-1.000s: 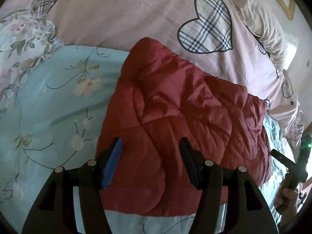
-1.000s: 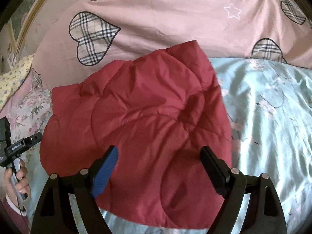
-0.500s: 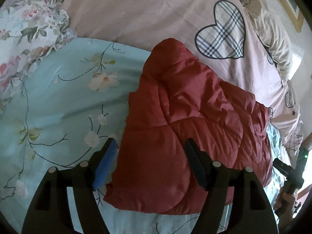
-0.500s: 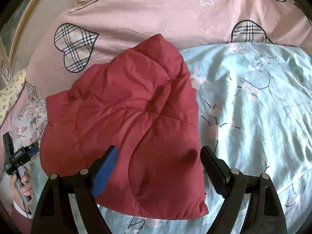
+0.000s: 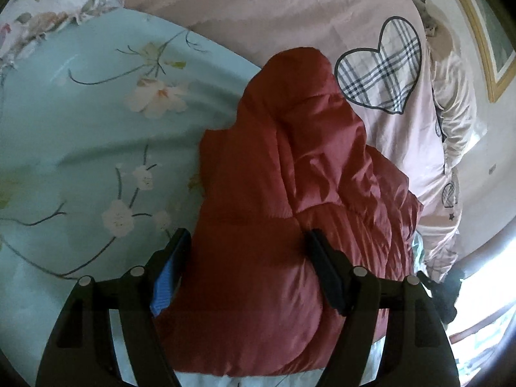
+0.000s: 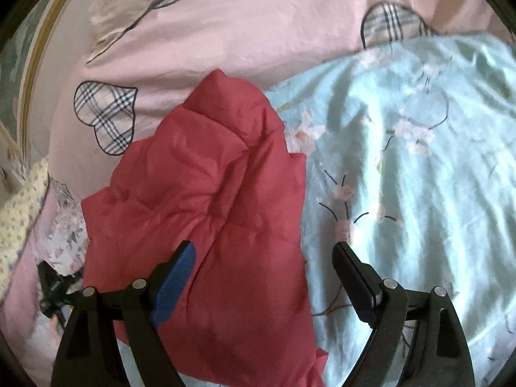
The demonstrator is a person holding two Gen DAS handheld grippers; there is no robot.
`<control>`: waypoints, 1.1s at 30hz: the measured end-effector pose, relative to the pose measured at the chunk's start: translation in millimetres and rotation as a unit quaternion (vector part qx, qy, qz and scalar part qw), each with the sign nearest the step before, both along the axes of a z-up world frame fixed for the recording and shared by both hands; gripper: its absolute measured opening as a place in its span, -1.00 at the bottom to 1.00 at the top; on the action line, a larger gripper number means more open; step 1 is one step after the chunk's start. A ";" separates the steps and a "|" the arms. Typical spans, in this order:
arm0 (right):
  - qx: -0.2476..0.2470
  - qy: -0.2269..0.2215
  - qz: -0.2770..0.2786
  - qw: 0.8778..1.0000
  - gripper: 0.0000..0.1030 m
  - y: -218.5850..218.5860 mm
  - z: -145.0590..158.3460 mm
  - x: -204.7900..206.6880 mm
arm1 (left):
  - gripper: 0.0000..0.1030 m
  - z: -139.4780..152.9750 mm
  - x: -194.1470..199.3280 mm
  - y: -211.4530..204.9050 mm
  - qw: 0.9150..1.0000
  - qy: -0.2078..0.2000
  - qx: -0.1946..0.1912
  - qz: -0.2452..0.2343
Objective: Fold large clothes
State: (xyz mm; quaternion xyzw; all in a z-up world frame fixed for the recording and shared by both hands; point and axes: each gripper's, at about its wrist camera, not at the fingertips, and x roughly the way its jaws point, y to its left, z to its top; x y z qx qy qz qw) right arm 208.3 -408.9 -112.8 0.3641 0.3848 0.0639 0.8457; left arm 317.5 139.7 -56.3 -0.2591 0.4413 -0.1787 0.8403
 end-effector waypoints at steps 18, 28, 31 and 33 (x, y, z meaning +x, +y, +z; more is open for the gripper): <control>0.110 0.016 0.064 0.992 0.67 23.6 -36.8 35.7 | 0.76 -15.7 20.4 -28.6 0.999 0.016 -0.015 -0.030; 0.089 0.000 0.075 0.993 -0.17 34.2 -5.3 13.9 | -0.08 15.1 -7.7 -24.5 0.998 -0.007 -0.022 -0.058; 0.084 0.003 0.085 0.993 -0.22 40.9 5.9 -2.1 | -0.13 27.8 -28.6 -18.9 0.998 -0.016 -0.020 -0.063; 0.085 0.003 0.091 0.992 -0.24 45.4 11.4 -18.4 | -0.14 33.1 -44.5 -14.1 0.997 -0.019 -0.024 -0.067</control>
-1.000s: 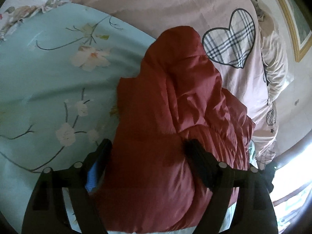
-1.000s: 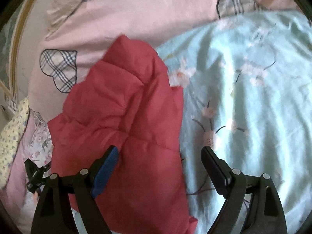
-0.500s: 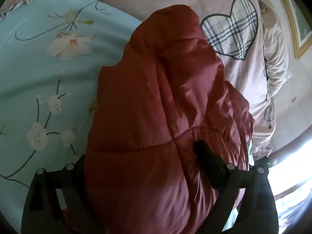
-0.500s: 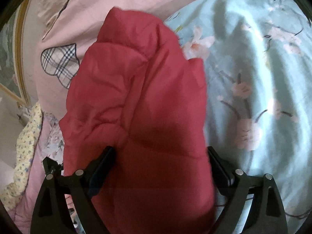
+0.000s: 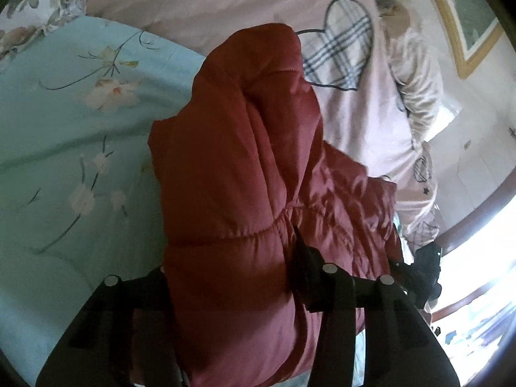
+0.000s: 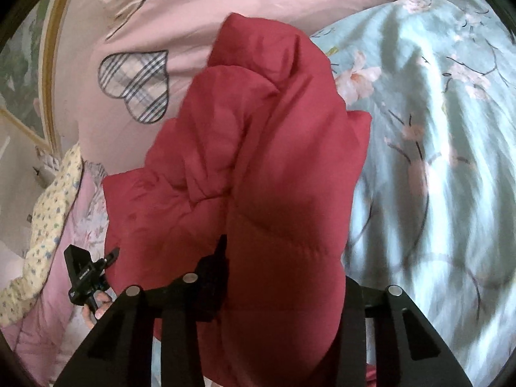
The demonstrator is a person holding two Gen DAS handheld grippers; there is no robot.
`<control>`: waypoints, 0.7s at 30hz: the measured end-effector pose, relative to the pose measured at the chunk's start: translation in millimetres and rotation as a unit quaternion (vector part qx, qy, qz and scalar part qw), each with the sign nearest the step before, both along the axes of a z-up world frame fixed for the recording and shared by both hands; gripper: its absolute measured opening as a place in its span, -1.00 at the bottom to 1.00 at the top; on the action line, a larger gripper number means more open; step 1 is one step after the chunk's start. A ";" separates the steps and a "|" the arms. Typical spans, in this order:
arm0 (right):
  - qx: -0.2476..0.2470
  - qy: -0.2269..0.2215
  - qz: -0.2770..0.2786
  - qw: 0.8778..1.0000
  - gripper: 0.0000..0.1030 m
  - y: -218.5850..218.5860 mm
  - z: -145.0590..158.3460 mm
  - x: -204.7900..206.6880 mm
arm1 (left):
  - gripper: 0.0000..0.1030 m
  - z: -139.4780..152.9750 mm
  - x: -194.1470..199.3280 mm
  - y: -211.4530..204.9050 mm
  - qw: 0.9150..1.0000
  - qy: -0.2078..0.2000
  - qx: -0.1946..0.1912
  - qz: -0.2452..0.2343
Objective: Fold large clothes
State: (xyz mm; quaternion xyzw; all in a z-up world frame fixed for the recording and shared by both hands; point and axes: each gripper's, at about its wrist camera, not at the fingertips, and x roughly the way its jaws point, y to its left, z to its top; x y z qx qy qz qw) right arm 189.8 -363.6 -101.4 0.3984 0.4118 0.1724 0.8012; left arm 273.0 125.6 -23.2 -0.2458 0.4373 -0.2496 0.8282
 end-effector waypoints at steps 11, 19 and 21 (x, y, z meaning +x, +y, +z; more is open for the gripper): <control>0.013 0.004 0.020 1.000 -0.24 16.2 7.9 -86.7 | -0.15 15.4 -90.7 15.3 1.000 0.004 0.004 -0.020; 0.023 0.006 0.021 0.999 -0.24 22.7 8.4 -113.1 | -0.15 9.8 -118.7 26.6 0.999 0.019 0.004 -0.027; 0.025 0.006 0.019 0.999 -0.24 23.6 7.7 -115.2 | -0.15 7.6 -121.6 28.2 0.999 0.022 0.004 -0.027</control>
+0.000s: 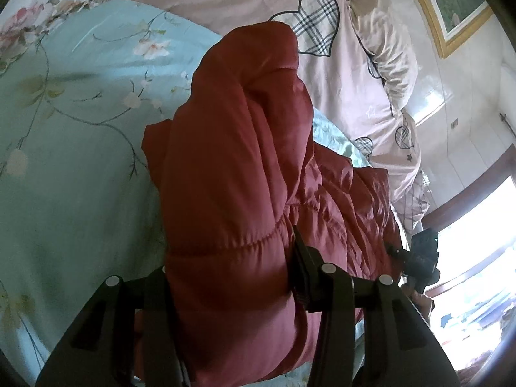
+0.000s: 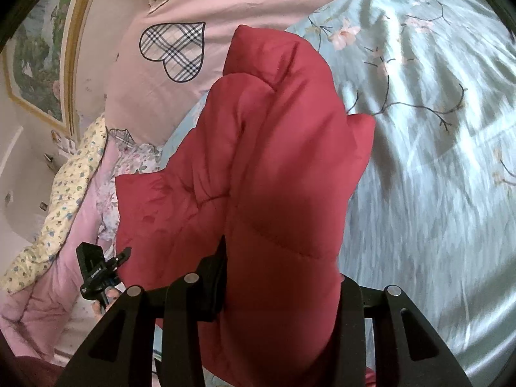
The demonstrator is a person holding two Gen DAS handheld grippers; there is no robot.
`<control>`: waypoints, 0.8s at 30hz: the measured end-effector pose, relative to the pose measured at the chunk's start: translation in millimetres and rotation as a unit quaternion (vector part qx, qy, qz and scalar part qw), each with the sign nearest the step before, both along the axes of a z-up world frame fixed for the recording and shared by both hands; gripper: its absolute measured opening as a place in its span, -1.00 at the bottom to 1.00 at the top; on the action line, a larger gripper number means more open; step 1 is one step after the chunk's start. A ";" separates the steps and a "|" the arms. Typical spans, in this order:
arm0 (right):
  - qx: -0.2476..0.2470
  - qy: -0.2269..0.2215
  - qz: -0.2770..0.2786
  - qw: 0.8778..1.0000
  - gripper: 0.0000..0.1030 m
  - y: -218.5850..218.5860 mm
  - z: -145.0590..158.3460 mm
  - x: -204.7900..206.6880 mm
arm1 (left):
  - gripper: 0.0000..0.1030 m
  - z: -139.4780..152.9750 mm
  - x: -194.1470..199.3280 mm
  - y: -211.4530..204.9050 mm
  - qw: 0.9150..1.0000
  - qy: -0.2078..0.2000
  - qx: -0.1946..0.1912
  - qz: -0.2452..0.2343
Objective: Fold large clothes
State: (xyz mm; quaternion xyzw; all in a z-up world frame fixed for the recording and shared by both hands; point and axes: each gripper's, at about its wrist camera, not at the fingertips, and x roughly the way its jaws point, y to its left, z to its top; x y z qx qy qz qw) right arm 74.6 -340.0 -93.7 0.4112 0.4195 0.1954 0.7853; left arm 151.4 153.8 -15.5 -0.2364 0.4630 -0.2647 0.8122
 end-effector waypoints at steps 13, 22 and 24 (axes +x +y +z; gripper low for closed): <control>0.004 0.009 -0.013 1.000 -0.05 -5.8 -23.8 -4.4 | -0.10 -19.5 5.8 -3.1 1.000 0.004 0.025 0.010; -0.005 0.009 -0.021 1.000 0.17 -2.7 -34.1 -7.2 | 0.25 -30.8 8.7 -5.4 0.998 -0.001 0.062 0.017; -0.009 0.012 -0.023 1.000 0.26 -2.7 -35.4 -7.4 | 0.37 -30.3 7.3 -7.7 0.997 -0.006 0.077 0.022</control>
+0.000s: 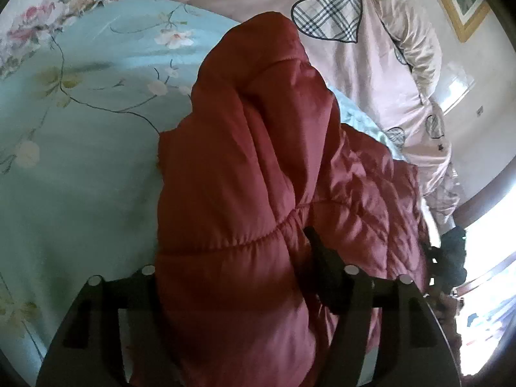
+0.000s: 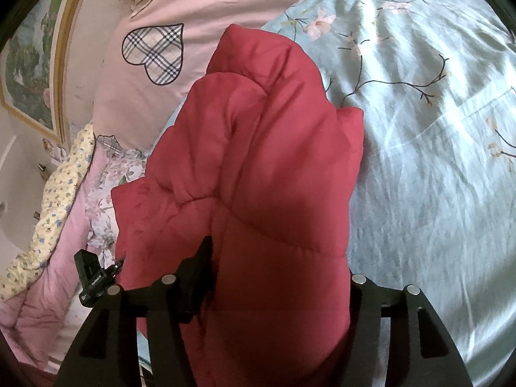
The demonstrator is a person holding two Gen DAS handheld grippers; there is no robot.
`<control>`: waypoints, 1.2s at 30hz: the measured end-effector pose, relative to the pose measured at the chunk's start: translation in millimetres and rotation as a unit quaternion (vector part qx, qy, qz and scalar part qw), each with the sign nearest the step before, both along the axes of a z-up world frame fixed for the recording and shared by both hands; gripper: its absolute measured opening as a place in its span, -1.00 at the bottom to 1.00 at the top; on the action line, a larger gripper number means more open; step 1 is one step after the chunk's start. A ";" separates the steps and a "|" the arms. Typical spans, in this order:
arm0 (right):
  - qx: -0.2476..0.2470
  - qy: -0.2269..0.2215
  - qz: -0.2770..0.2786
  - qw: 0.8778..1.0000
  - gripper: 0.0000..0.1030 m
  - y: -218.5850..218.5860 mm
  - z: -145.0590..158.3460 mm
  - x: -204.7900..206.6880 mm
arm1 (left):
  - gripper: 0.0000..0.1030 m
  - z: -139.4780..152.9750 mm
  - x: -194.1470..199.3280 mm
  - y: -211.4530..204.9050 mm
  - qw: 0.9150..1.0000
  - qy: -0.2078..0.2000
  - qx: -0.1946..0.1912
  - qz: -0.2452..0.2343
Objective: Fold large clothes
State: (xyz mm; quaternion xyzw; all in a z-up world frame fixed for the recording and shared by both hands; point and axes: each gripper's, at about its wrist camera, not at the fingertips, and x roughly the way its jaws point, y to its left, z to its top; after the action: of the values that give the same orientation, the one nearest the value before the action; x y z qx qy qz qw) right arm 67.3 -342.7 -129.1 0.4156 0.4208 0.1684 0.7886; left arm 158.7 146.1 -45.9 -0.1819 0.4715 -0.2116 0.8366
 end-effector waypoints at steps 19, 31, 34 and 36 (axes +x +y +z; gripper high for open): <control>-0.126 0.002 -0.023 0.992 0.70 -1.6 32.9 -2.1 | 0.62 34.5 -6.9 9.8 0.995 -0.044 0.074 0.047; -0.173 -0.007 -0.045 0.984 0.75 -13.2 56.6 35.3 | 0.63 65.4 34.9 -9.7 0.993 -0.070 0.093 0.034; -0.184 -0.017 -0.044 0.982 0.75 -14.4 67.8 54.6 | 0.63 71.1 50.6 -18.1 0.992 -0.076 0.096 0.033; -0.192 -0.021 -0.043 0.980 0.75 -14.1 73.7 68.7 | 0.63 75.0 62.2 -21.5 0.992 -0.080 0.087 0.035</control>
State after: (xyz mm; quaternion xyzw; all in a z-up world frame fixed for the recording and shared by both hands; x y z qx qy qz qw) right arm 136.0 -356.8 -55.4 0.2710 0.4105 0.0587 0.8687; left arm 220.9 124.6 29.1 -0.1074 0.4130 -0.1539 0.8912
